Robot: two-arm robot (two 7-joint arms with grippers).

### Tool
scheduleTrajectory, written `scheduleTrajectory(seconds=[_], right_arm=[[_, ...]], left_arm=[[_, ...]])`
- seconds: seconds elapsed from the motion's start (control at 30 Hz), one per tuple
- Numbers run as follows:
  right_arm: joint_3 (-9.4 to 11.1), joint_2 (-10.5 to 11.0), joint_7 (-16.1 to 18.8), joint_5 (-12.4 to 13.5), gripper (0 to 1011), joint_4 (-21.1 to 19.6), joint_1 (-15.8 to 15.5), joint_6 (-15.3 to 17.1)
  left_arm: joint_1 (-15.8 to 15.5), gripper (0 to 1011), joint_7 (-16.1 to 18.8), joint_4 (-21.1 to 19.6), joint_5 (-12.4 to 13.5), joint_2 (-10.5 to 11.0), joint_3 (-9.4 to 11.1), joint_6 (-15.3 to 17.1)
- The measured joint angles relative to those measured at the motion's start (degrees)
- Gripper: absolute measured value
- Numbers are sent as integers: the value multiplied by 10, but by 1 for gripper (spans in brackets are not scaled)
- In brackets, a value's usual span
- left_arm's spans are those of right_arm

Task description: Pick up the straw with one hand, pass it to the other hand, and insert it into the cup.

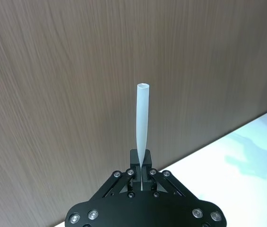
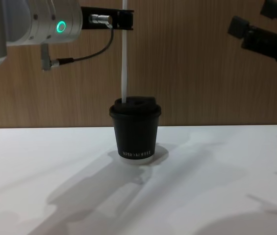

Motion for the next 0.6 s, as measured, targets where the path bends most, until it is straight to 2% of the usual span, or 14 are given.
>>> scheduleTrajectory(seconds=[0.43,0.53,0.6], right_arm=[[0,0,0,0,1001,0,0,0],[0,0,0,0,1001,0,0,0],[0,0,0,0,1001,0,0,0]], left_arm=[[0,16,-5,14,7,-5,1,1],[0,38,-5,16,8,-6,2,1],[0,104,-5,17,9,-6,2,1]])
